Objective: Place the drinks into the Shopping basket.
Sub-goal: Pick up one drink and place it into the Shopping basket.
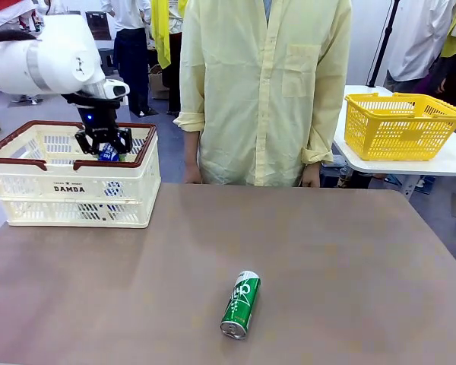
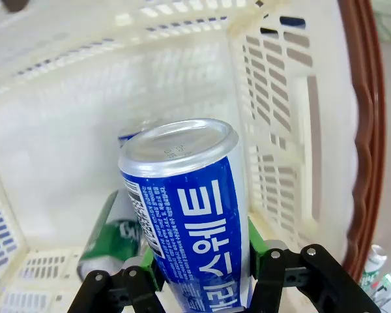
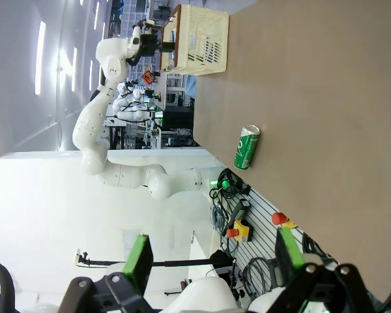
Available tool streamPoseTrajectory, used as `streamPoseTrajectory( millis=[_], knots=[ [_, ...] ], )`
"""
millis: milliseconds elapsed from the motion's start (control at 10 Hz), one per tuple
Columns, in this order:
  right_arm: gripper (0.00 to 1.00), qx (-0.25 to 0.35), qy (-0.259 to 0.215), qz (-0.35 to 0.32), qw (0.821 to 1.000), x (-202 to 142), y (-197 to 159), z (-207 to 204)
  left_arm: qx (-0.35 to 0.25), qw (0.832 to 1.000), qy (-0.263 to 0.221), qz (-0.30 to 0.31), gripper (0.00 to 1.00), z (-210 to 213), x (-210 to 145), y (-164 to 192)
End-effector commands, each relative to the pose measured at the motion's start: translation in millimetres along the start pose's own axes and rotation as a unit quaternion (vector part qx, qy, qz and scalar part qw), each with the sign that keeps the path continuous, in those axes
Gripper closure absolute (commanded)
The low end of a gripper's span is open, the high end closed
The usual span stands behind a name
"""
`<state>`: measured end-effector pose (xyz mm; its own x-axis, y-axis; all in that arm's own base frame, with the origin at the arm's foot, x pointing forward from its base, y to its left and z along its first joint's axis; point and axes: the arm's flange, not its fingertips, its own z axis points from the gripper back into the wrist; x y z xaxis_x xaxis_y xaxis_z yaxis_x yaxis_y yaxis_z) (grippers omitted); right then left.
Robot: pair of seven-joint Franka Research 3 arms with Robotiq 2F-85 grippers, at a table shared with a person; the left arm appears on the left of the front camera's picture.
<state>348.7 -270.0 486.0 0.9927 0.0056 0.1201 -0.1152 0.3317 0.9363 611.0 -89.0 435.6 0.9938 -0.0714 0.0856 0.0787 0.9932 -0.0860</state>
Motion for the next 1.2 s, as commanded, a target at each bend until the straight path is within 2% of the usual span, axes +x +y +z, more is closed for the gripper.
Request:
streamPoseTrajectory(
  millis=[0,400,500,600,700,1100],
  knots=[
    [0.0,-0.006,0.007,-0.005,1.0,-2,3,0,-0.006,1.0,-0.021,0.004,1.0,-11,15,-1],
    [0.0,-0.006,0.007,-0.005,1.0,-2,3,0,0.005,1.0,0.014,0.016,1.0,-40,27,-2],
    [0.0,-0.006,0.007,-0.005,1.0,-2,3,0,0.009,1.0,0.014,0.019,0.96,-43,28,-1],
    [0.0,-0.006,0.007,-0.005,1.0,-2,3,0,0.01,1.0,0.015,0.021,0.39,-44,28,0],
    [0.0,-0.006,0.007,-0.005,1.0,-2,3,0,0.012,1.0,0.015,0.023,0.0,-44,28,0],
    [0.0,-0.006,0.007,-0.005,1.0,-2,3,0,0.024,0.999,-0.007,0.025,0.0,-25,21,4]
  ],
)
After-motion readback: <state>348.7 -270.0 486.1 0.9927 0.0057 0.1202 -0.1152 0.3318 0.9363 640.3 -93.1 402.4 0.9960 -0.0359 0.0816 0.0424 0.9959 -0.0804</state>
